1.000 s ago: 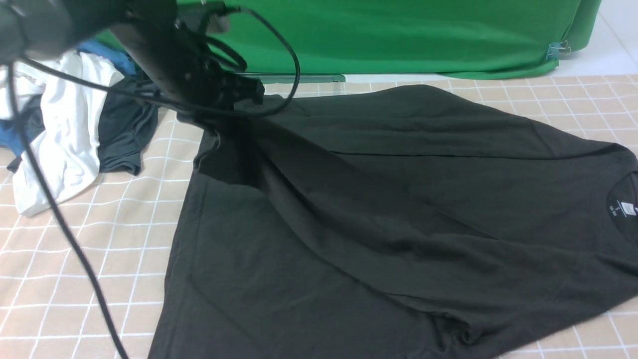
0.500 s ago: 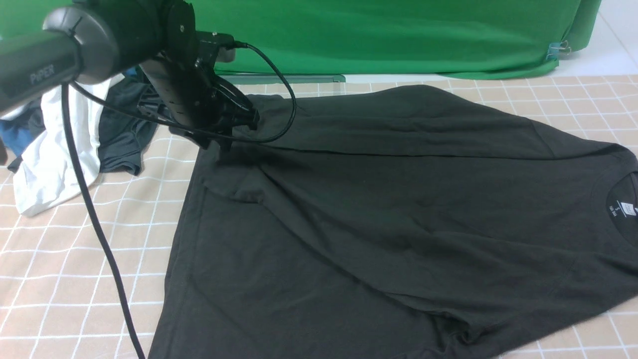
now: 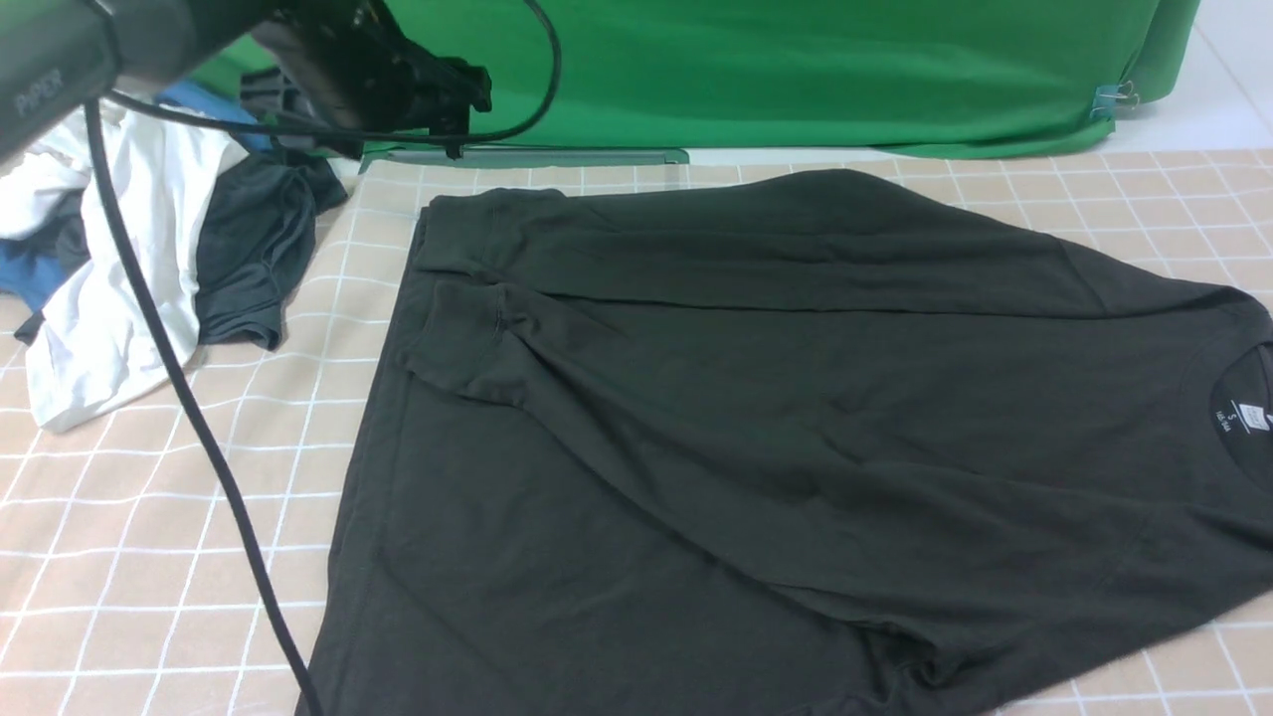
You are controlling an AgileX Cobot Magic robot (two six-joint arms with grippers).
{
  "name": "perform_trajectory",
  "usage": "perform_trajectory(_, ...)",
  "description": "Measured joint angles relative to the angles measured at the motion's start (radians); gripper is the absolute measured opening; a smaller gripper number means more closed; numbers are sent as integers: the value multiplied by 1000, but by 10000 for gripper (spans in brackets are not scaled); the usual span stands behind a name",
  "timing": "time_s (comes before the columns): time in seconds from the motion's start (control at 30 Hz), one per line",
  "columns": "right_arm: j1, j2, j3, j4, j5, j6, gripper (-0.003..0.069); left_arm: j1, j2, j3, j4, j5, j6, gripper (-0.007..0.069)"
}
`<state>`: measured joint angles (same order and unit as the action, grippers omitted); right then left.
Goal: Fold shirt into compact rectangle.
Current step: 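Grab the top left corner of the dark shirt with the left gripper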
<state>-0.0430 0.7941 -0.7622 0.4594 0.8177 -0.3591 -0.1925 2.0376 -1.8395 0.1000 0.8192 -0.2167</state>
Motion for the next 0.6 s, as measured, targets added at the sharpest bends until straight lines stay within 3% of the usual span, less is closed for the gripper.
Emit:
perform_trajectory(0.13,4,38,-2,6,3,-15,52,67,39,0,-144,17,-3,533)
perform_trajectory(0.33,69,83,-2,10,-9,-29,52,147,77,0,-461,24,19,517)
perform_trajectory(0.6,120,100,-2,10,-29,-31,52,149,153,0,-516,-26,37,517)
